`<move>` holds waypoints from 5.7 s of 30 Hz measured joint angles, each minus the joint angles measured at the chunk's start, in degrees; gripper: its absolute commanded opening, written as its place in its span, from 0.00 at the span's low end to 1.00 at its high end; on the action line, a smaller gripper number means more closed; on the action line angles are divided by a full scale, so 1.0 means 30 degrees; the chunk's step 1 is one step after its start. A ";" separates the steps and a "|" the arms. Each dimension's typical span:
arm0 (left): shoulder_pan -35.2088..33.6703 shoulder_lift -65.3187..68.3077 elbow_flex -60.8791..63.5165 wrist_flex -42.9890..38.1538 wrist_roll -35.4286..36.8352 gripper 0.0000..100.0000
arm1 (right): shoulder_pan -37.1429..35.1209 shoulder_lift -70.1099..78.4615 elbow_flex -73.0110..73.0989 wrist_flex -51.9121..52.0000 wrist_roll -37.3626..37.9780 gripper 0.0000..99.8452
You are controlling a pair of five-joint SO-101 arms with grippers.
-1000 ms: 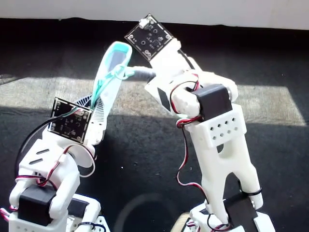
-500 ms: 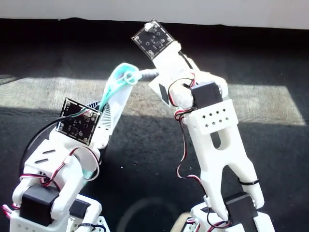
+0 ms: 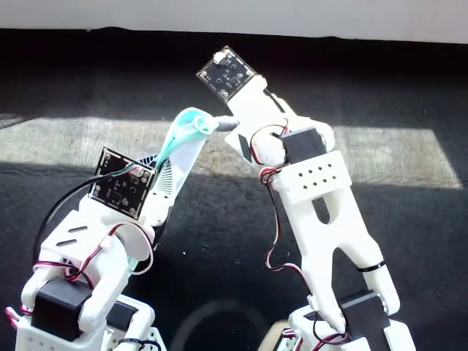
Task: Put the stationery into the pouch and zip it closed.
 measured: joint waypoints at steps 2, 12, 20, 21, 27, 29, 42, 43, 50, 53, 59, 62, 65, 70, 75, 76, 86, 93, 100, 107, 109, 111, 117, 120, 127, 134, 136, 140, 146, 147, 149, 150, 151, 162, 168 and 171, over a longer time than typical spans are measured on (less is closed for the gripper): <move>0.0000 0.0000 0.0000 0.0000 0.0000 0.01 | 0.0000 -0.0029 0.0000 0.0176 0.0000 0.01; -0.0147 0.0000 0.1758 -0.3253 0.0029 0.01 | -0.3985 -0.4015 -0.0557 0.3282 -0.0440 0.01; -0.0059 -0.0205 0.5011 -0.6769 0.0059 0.01 | -0.4249 -0.5919 -0.0557 0.3341 -0.1436 0.01; -0.0059 -0.0264 0.5626 -0.7004 0.0000 0.01 | -0.4249 -0.6007 -0.0557 0.3341 -0.1436 0.01; -0.0029 -0.0322 0.6740 -0.7385 0.0059 0.01 | -0.4249 -0.6066 -0.0557 0.4366 -0.1465 0.01; -0.0029 -0.0322 0.6681 -0.7326 0.0059 0.01 | -0.4249 -0.6095 -0.0440 0.4718 -0.1465 0.01; -0.0029 -0.0352 0.5685 -0.4689 0.0059 0.01 | -0.5890 -0.7326 0.0996 0.5861 -0.3282 0.15; -0.0029 -0.0352 0.5626 -0.4689 0.0059 0.01 | -0.5949 -0.7267 0.0996 0.5744 -0.3751 0.15; -0.0029 -0.0352 0.5451 -0.4513 0.0059 0.01 | -0.5949 -0.5773 0.1114 0.3165 -0.4630 0.15; -0.0029 -0.0352 0.5451 -0.4513 0.0059 0.01 | -0.5978 -0.4835 0.1114 0.2784 -0.4659 0.15; -0.0059 -0.0352 0.5451 -0.4454 0.0059 0.01 | -0.6857 -0.4366 0.1084 0.2491 -0.4659 0.15; -0.0117 -0.0352 0.5451 -0.4454 0.0059 0.01 | -0.6916 -0.4366 0.1084 0.1817 -0.4777 0.15; -0.0147 -0.0352 0.5451 -0.4396 0.0088 0.01 | -0.6916 -0.4308 0.1114 0.1084 -0.5568 0.15; -0.0176 -0.0352 0.5451 -0.4396 0.0147 0.01 | -0.6916 -0.4190 0.1143 -0.0498 -0.5861 0.15; -0.0059 -0.0352 0.5421 -0.4396 0.0088 0.01 | -0.6037 -0.4190 0.1143 -0.1582 -0.5861 0.15; -0.0059 -0.0352 0.5421 -0.4396 0.0088 0.01 | -0.5832 -0.4190 0.1143 -0.1582 -0.5861 0.15; -0.0029 -0.0352 0.5421 -0.4366 0.0059 0.01 | -0.5802 -0.4190 0.1143 -0.1407 -0.4366 0.15; -0.0029 -0.0352 0.5421 -0.4366 0.0059 0.01 | -0.5949 -0.4190 0.1143 -0.1348 -0.2784 0.14; -0.0029 -0.0352 0.5421 -0.4366 0.0059 0.01 | -0.5949 -0.4190 0.1143 -0.1348 -0.2432 0.01; -0.0059 -0.0352 0.5421 -0.4366 0.0059 0.01 | -0.5919 -0.4190 0.1143 -0.1348 -0.2432 0.01; -0.0059 -0.0352 0.5421 -0.4366 0.0059 0.01 | -0.5626 -0.4190 0.0762 -0.1055 -0.2432 0.01; -0.0029 -0.0352 0.5421 -0.4366 0.0059 0.01 | -0.5011 -0.4190 -0.0205 -0.0615 -0.2344 0.01; 0.0000 -0.0381 0.5421 -0.3985 0.0059 0.01 | -0.3341 -0.3751 -0.3048 -0.0176 -0.0322 0.01; 0.0000 -0.0381 0.5245 -0.3985 0.0059 0.01 | -0.2755 -0.2608 -0.3311 -0.0147 0.0176 0.01; 0.0000 -0.0293 0.3868 -0.3399 0.0059 0.01 | -0.2081 0.0029 -0.3429 -0.0147 0.0821 0.01; 0.0000 -0.0117 0.2960 -0.3048 0.0059 0.01 | -0.1172 0.1465 -0.3722 -0.0557 0.1377 0.01; 0.0000 -0.0088 0.2755 -0.3018 0.0059 0.01 | -0.1055 0.1670 -0.3839 -0.0557 0.1377 0.01; 0.0000 -0.0088 0.2462 -0.2901 0.0059 0.01 | -0.1026 0.1905 -0.3839 -0.0557 0.1377 0.01; 0.0000 -0.0059 0.2344 -0.2667 0.0059 0.01 | -0.1026 0.2725 -0.3897 -0.0674 0.1377 0.01; 0.0000 -0.0059 0.2315 -0.2549 0.0059 0.01 | -0.1026 0.2901 -0.3897 -0.0674 0.1377 0.01; 0.0000 -0.0059 0.2139 -0.2168 0.0059 0.01 | -0.1026 0.3136 -0.4073 -0.0674 0.1377 0.01; 0.0000 -0.0088 0.2110 -0.1993 0.0059 0.01 | -0.1026 0.3194 -0.4073 -0.0762 0.1377 0.01; 0.0000 -0.0264 0.2110 -0.1875 0.0059 0.01 | -0.1026 0.3282 -0.4103 -0.0879 0.1377 0.01; 0.0000 -0.4659 0.4659 -0.0967 0.0059 0.01 | 0.0733 0.5597 -0.5099 -0.1875 0.1407 0.01; 0.0000 -0.5597 0.4894 -0.0381 0.0059 0.01 | 0.1026 0.6593 -0.7297 -0.0967 0.1407 0.01; 0.0000 -0.5656 0.4894 -0.0322 0.0059 0.01 | 0.1143 0.7267 -0.8205 -0.0733 0.1407 0.01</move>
